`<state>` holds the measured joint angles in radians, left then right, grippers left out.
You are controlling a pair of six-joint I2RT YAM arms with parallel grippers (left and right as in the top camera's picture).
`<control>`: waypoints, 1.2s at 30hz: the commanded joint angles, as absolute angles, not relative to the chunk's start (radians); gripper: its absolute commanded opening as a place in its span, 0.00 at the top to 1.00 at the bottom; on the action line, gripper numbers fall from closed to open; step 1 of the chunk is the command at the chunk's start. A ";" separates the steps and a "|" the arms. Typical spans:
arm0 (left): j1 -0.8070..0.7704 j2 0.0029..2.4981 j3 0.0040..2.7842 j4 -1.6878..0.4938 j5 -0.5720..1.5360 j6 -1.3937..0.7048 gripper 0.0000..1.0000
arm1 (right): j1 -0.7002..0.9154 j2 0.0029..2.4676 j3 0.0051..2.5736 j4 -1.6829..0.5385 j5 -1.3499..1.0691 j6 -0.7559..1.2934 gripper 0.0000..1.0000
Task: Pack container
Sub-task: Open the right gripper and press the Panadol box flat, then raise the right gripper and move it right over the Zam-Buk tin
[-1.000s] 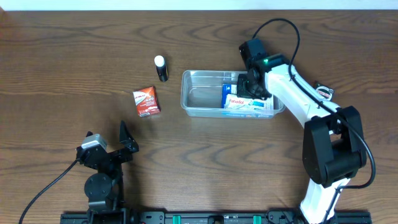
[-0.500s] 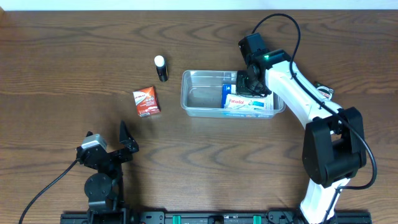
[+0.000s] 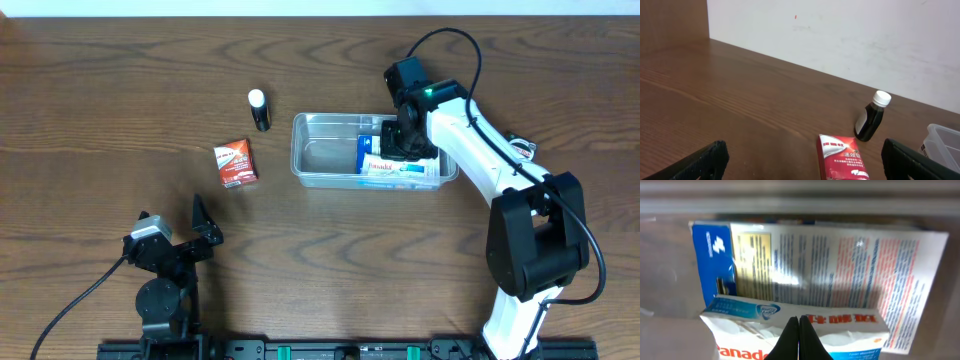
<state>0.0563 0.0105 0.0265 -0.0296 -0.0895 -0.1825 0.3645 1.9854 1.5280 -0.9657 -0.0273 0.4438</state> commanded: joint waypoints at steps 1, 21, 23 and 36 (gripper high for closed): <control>0.059 0.004 0.004 -0.064 -0.116 -0.176 0.02 | 0.373 1.986 1.542 -0.978 -0.054 0.420 0.99; 0.059 0.004 0.004 -0.064 -0.116 -0.176 0.02 | 0.347 1.985 1.575 -0.898 -0.079 0.346 0.99; 0.059 0.004 0.004 -0.064 -0.116 -0.176 0.02 | 0.332 1.982 1.641 -0.925 -0.080 0.335 0.99; 0.059 0.004 0.004 -0.064 -0.116 -0.176 0.02 | 0.059 1.951 1.982 -1.358 0.078 0.230 0.99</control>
